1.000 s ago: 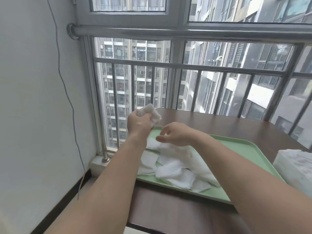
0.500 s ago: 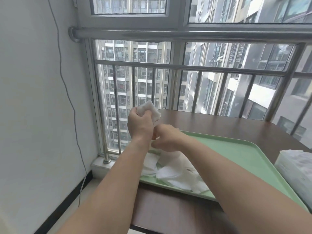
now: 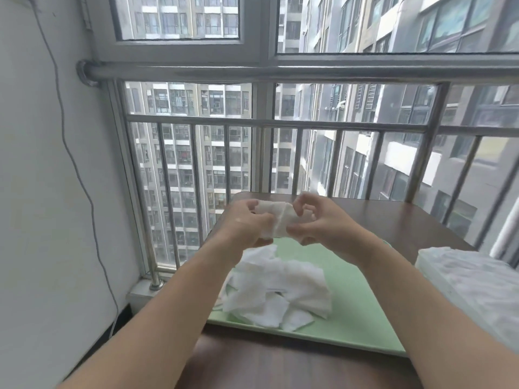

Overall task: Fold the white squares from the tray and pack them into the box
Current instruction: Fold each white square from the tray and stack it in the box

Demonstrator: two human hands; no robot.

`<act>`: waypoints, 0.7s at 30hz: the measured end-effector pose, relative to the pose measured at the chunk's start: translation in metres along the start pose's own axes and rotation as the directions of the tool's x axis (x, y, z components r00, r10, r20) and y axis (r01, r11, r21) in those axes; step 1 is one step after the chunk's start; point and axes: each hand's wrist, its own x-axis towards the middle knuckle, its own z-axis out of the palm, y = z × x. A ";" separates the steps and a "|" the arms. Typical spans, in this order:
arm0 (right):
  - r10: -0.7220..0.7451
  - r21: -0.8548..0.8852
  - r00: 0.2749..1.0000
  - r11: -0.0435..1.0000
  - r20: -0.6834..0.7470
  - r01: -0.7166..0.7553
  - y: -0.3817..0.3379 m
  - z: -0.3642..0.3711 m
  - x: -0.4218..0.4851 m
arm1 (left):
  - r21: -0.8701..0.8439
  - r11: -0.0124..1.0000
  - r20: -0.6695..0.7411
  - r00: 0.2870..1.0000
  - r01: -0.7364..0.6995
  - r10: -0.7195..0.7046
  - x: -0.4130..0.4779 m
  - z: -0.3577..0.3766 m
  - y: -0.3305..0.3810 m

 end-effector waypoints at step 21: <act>0.041 0.170 0.997 0.985 -0.063 -0.030 0.005 -0.037 -0.024 | -0.066 0.992 0.297 0.947 -0.105 0.120 -0.011 0.032 -0.006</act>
